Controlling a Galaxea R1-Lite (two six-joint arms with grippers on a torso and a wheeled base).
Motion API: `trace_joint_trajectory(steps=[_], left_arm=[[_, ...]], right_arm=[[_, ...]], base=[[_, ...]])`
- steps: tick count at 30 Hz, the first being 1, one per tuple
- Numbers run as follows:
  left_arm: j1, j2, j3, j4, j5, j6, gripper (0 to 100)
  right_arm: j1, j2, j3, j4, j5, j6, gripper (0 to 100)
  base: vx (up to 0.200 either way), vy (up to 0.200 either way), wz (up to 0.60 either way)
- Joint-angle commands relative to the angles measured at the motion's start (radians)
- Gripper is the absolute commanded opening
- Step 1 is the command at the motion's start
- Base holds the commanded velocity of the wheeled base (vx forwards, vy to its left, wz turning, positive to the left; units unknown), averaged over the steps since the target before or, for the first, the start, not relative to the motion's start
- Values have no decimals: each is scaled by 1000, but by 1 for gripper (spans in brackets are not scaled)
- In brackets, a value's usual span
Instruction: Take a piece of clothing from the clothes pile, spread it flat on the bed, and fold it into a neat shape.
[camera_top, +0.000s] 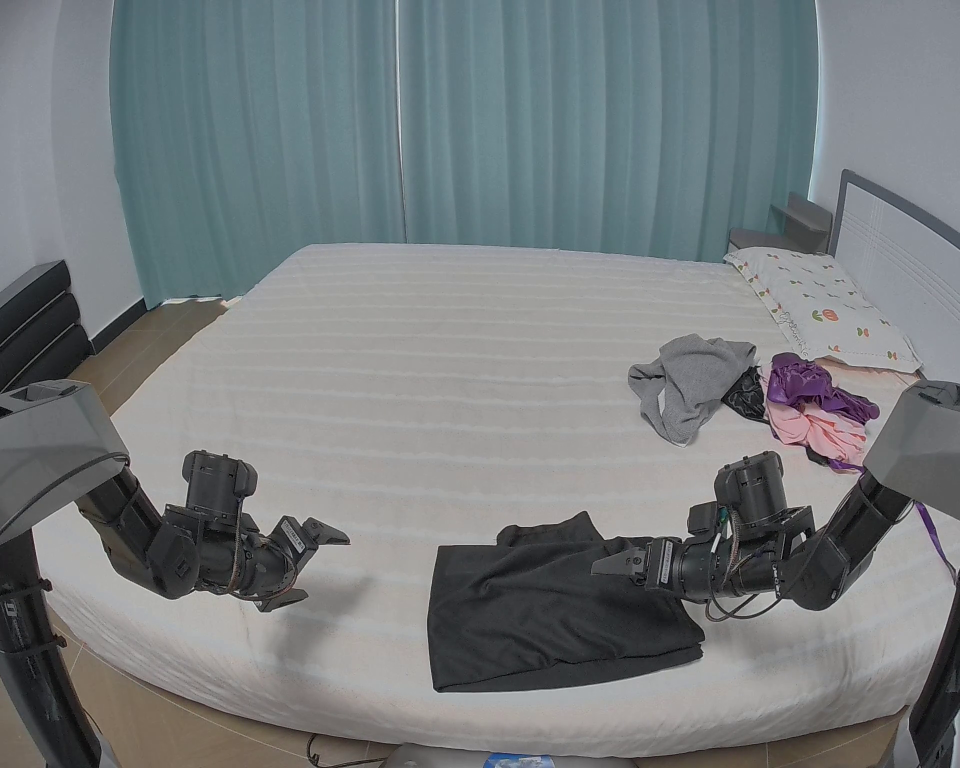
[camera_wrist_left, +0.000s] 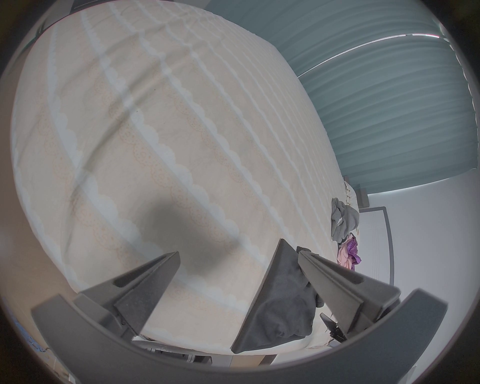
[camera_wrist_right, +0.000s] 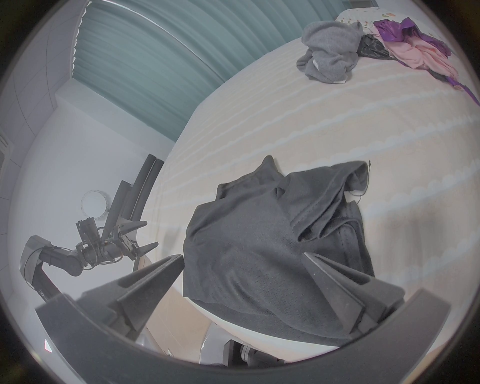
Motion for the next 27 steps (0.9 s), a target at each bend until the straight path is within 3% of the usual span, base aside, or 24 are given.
trace_joint_trajectory(steps=[1,11,20,27], left_arm=[[-2,0,2,-1,2,1,100],[-6,6,3,-2,35,1,100],[-6,8,5,-2,35,1,100],[-8,8,5,-2,35,1,100]], right_arm=[[20,44,-11,-2,-2,0,100],[5,121,-89,-21,-20,26,100],[-125,190,-180,-168,-146,109,100],[-161,207,-178,-171,-157,104,100]], base=[[0,0,0],[0,0,0],[0,0,0],[0,0,0]])
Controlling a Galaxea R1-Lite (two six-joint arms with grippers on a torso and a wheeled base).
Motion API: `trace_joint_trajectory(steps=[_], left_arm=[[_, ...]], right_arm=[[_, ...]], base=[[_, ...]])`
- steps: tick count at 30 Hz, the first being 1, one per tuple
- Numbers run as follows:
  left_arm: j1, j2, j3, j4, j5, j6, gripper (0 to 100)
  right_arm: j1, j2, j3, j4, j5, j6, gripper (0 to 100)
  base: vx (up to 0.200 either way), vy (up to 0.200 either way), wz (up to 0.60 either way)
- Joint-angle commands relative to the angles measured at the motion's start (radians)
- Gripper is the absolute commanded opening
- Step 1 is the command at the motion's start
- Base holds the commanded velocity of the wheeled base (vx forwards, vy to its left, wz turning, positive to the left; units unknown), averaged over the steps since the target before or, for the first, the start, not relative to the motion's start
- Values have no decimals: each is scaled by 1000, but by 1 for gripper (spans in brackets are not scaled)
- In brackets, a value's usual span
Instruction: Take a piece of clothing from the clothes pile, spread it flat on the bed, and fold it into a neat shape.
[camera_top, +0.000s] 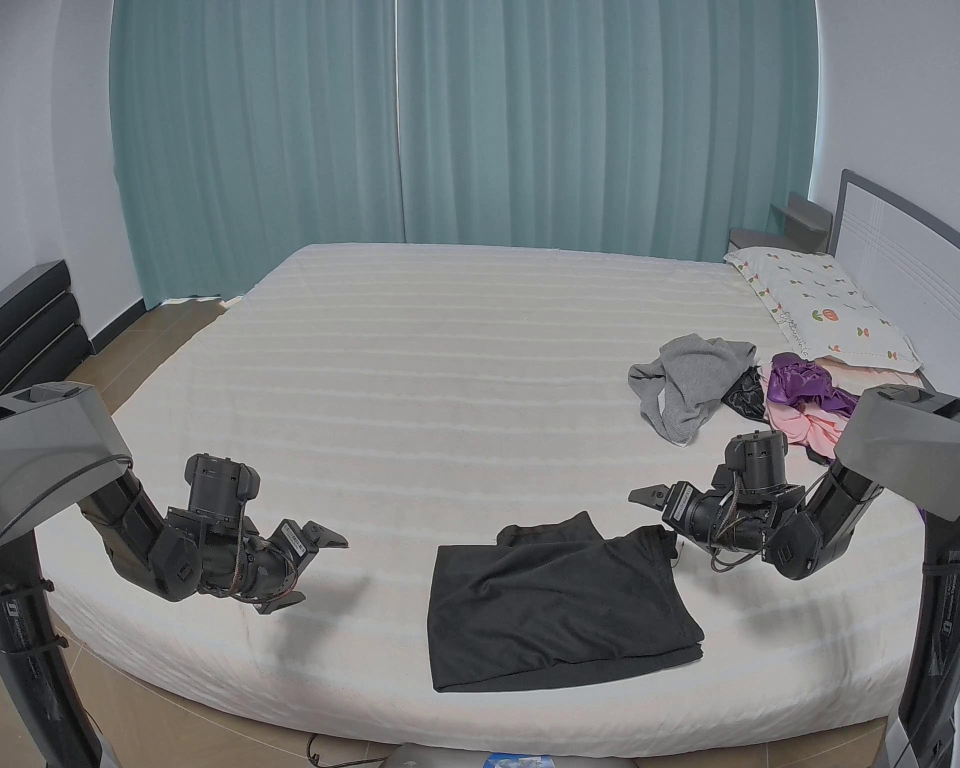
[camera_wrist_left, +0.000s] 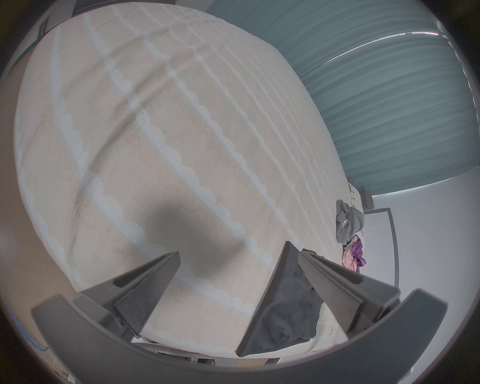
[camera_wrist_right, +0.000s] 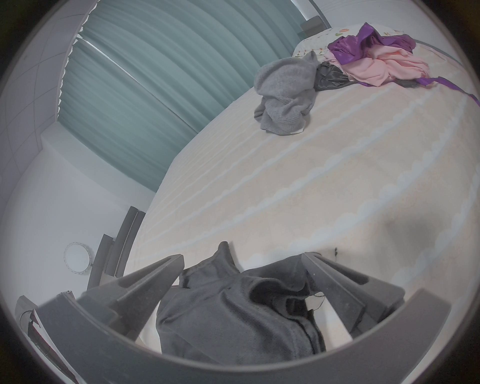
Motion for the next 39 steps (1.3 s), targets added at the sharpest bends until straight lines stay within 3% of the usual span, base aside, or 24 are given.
trace_joint_trajectory(steps=[1,15,16,20,28,32,38,39], left_arm=[[-1,2,0,-1,0,1,100],[-1,3,-3,-1,0,1,100],[-1,3,-3,-1,0,1,100],[-1,8,-10,-1,1,1,100],[-9,9,-28,-1,0,-1,100],[-57,18,-71,2,12,-5,100],[-169,152,-218,1,196,-1,100],[-169,152,-218,1,196,-1,100]], right_arm=[[-15,26,-1,-1,8,-2,100],[-6,44,17,-24,74,-38,100],[-6,47,19,-24,74,-43,0],[-12,73,19,-15,74,-89,0],[-49,64,-3,0,61,-83,0],[-74,64,-11,-1,38,-80,0],[-72,70,-11,-9,17,-78,0],[-72,70,-11,-9,17,-78,0]], base=[[0,0,0],[0,0,0],[0,0,0],[0,0,0],[0,0,0],[0,0,0],[0,0,0],[0,0,0]])
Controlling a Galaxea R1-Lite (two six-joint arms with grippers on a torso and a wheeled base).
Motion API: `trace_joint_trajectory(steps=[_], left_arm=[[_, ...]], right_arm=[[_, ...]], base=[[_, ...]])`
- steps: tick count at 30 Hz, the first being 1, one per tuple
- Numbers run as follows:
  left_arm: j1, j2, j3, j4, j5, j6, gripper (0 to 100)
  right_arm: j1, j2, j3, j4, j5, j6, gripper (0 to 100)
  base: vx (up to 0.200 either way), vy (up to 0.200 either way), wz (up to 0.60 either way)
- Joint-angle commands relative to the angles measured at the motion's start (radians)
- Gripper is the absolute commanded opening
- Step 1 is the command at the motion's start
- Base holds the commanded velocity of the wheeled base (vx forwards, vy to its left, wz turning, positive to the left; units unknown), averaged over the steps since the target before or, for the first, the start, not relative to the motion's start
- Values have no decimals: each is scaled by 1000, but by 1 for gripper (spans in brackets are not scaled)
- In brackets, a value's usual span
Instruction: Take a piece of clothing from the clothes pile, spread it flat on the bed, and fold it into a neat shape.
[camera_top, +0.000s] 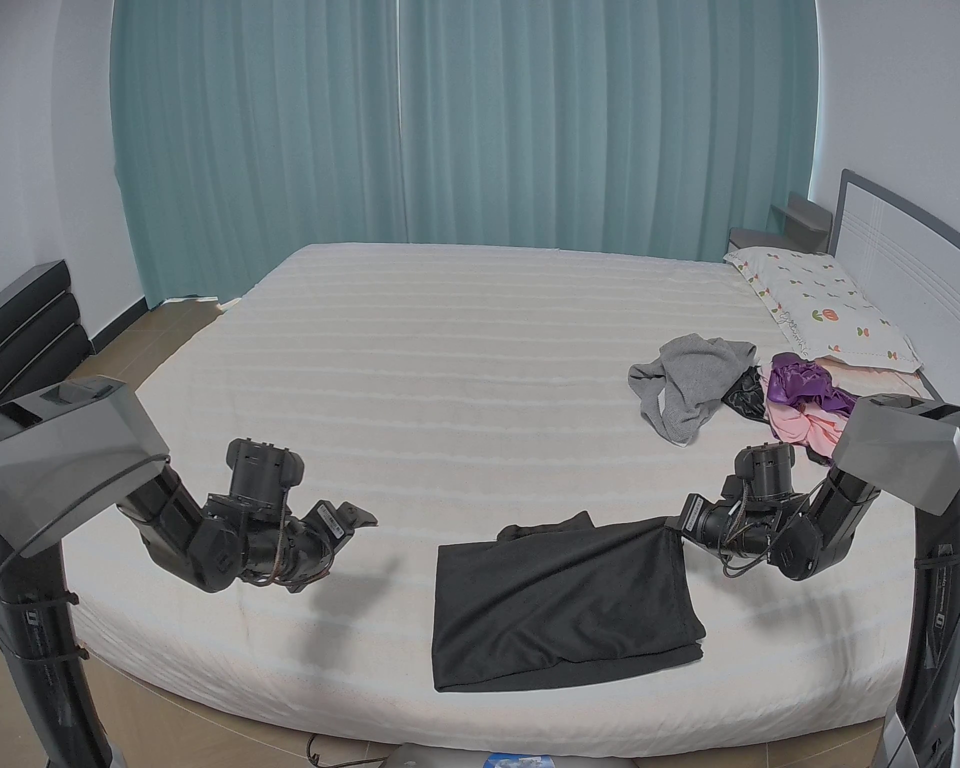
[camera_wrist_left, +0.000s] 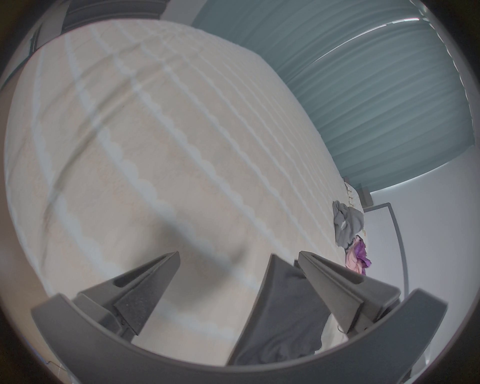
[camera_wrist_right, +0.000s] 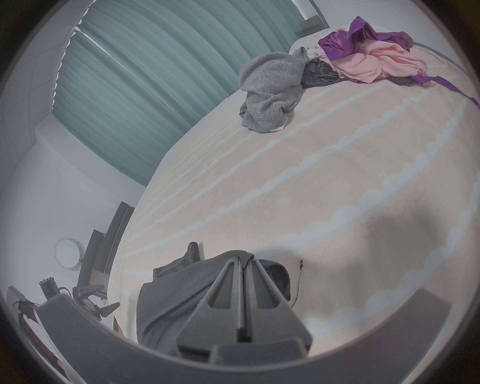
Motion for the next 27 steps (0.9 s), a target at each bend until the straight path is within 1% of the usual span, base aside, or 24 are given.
trace_joint_trajectory(steps=[1,2,4,5,8,9,13,16,19,23,27], left_arm=[[-68,98,-89,-1,67,2,100],[-106,146,-172,9,98,1,100],[-120,164,-199,12,98,1,100],[-143,187,-236,11,107,2,100],[-158,201,-273,17,108,2,100],[-169,209,-299,35,96,5,100],[-188,237,-363,88,96,22,100],[-203,255,-379,92,101,32,100],[-204,273,-388,95,108,79,100],[-211,286,-402,95,111,84,100],[-224,313,-446,103,121,85,100]], right_arm=[[-1,5,-1,-5,-7,1,0],[-1,6,3,-6,-7,1,0],[-1,6,4,-8,-5,1,0],[0,6,6,-8,-5,2,0],[0,6,6,-8,-5,2,0],[0,8,6,-8,-5,2,0],[5,9,9,-8,-4,2,0],[6,8,10,-8,-4,4,0],[8,12,7,-8,-4,4,0],[8,14,6,-8,-4,4,0],[9,9,6,-8,-4,4,0]], base=[[0,0,0],[0,0,0],[0,0,0],[0,0,0],[0,0,0],[0,0,0],[0,0,0],[0,0,0],[0,0,0],[0,0,0],[0,0,0]])
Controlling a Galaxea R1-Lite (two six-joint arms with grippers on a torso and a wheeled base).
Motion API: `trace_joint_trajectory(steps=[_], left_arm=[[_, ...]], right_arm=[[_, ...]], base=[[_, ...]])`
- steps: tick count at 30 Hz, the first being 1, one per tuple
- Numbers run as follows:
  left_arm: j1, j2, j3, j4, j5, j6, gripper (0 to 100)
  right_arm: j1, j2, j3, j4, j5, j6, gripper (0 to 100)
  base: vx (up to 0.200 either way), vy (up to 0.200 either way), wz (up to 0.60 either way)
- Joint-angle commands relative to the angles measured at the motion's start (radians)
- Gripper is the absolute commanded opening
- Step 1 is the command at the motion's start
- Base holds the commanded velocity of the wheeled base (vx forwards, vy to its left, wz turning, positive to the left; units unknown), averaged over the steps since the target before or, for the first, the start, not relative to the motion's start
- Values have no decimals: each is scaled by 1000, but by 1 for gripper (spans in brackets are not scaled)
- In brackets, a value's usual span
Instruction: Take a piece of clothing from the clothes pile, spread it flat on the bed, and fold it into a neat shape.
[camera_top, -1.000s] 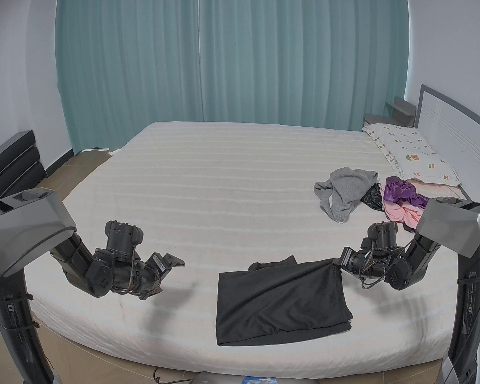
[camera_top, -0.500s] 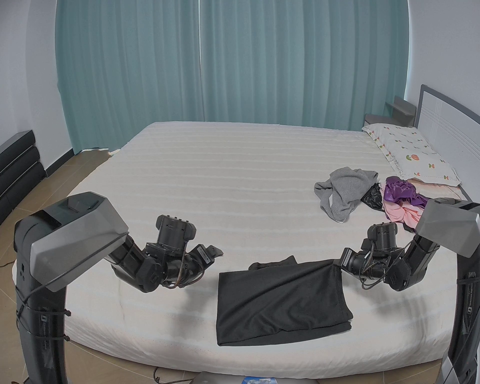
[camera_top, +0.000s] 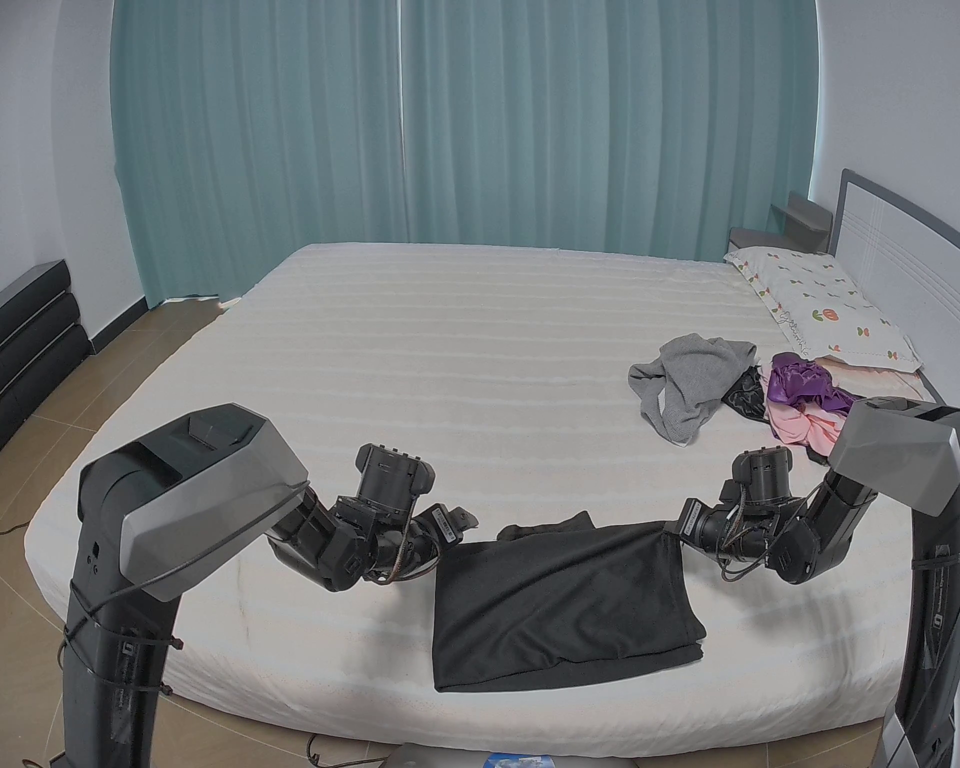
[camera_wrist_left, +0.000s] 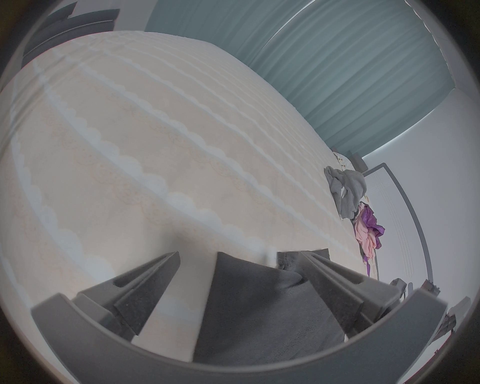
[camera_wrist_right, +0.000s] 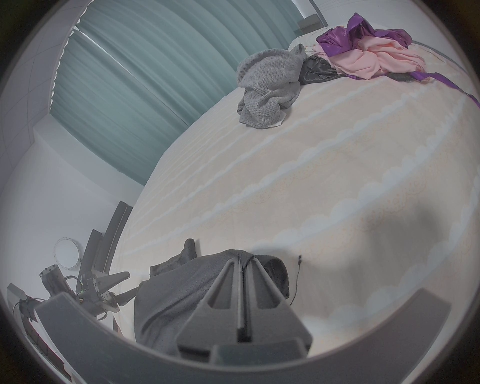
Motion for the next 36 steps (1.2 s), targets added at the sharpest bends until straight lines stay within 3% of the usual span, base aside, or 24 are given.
trace_joint_trajectory(steps=[1,2,3,18,21,22,24,36], left_arm=[[-10,34,-36,14,6,0,100],[-10,34,-36,21,6,-1,100],[-10,33,-36,24,6,-1,0],[1,34,-47,11,49,-9,0],[12,33,-67,14,52,-40,0],[13,29,-76,16,54,-101,0],[15,25,-74,19,55,-130,0],[35,34,-76,13,86,-129,0]], right_arm=[[2,-4,1,0,1,0,0],[2,-4,1,-2,1,0,0],[2,-4,1,-2,1,0,0],[4,-3,-9,-2,1,14,0],[2,0,-10,-2,-1,19,0],[0,4,-19,-2,-2,20,0],[-3,7,-26,0,-2,20,0],[-9,56,-82,0,-5,62,0]], base=[[0,0,0],[0,0,0],[0,0,0],[0,0,0],[0,0,0],[0,0,0],[0,0,0],[0,0,0]])
